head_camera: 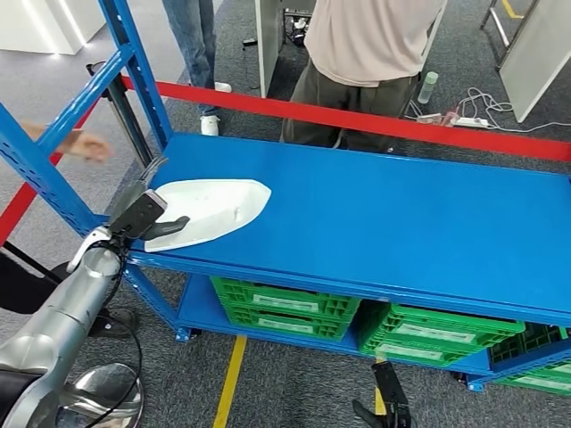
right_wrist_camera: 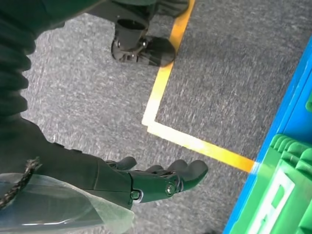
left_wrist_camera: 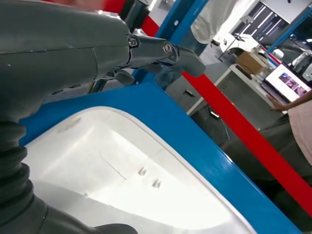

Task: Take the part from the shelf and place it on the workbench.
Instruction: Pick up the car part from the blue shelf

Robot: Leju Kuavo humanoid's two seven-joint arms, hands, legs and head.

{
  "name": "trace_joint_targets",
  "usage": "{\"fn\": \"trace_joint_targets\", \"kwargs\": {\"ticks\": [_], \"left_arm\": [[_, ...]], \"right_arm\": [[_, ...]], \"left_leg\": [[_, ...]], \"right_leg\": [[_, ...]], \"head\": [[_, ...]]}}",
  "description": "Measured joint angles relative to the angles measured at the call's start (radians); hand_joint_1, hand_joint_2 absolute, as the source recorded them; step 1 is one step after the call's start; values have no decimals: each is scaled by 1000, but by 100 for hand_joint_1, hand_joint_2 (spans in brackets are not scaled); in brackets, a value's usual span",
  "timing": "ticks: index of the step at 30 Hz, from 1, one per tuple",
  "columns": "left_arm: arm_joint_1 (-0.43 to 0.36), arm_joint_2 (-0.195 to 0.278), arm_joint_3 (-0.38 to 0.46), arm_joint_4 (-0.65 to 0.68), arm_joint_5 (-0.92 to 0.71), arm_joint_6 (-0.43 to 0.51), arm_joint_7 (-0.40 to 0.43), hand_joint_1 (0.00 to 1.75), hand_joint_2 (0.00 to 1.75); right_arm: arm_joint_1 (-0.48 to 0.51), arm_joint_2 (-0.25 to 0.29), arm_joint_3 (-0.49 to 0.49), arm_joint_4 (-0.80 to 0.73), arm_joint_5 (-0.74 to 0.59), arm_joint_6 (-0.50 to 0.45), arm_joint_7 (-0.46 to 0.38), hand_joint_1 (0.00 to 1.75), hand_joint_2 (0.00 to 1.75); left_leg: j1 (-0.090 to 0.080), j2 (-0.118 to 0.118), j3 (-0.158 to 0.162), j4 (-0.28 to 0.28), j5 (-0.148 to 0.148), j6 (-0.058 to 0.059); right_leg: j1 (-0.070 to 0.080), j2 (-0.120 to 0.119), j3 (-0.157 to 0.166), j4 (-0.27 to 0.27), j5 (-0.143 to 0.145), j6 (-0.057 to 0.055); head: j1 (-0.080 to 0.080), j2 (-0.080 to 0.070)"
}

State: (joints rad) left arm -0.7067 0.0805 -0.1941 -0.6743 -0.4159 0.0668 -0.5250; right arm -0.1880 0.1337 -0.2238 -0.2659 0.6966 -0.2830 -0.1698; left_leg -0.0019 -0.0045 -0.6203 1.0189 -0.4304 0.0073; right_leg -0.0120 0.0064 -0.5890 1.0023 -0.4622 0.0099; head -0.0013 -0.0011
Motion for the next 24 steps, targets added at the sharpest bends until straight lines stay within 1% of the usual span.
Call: {"fn": "trace_joint_targets", "kwargs": {"ticks": [4,18,24], "left_arm": [[-5,-2,-2,4,0,0,0,0,175],[-10,-2,-9,10,-14,-4,3,0,175],[-15,10,-34,35,-62,-37,46,0,175]], "right_arm": [[0,0,0,0,-11,16,-16,0,175],[1,0,0,0,-19,22,-20,0,175],[3,0,2,0,-7,31,-27,0,175]], "left_leg": [[-1,0,0,0,1,2],[2,0,0,0,3,2],[2,0,0,0,3,2]], "right_leg": [[-1,0,0,0,1,4],[2,0,-2,2,1,4],[2,0,-2,2,1,4]], "head": [[0,0],[-1,0],[0,0]]}}
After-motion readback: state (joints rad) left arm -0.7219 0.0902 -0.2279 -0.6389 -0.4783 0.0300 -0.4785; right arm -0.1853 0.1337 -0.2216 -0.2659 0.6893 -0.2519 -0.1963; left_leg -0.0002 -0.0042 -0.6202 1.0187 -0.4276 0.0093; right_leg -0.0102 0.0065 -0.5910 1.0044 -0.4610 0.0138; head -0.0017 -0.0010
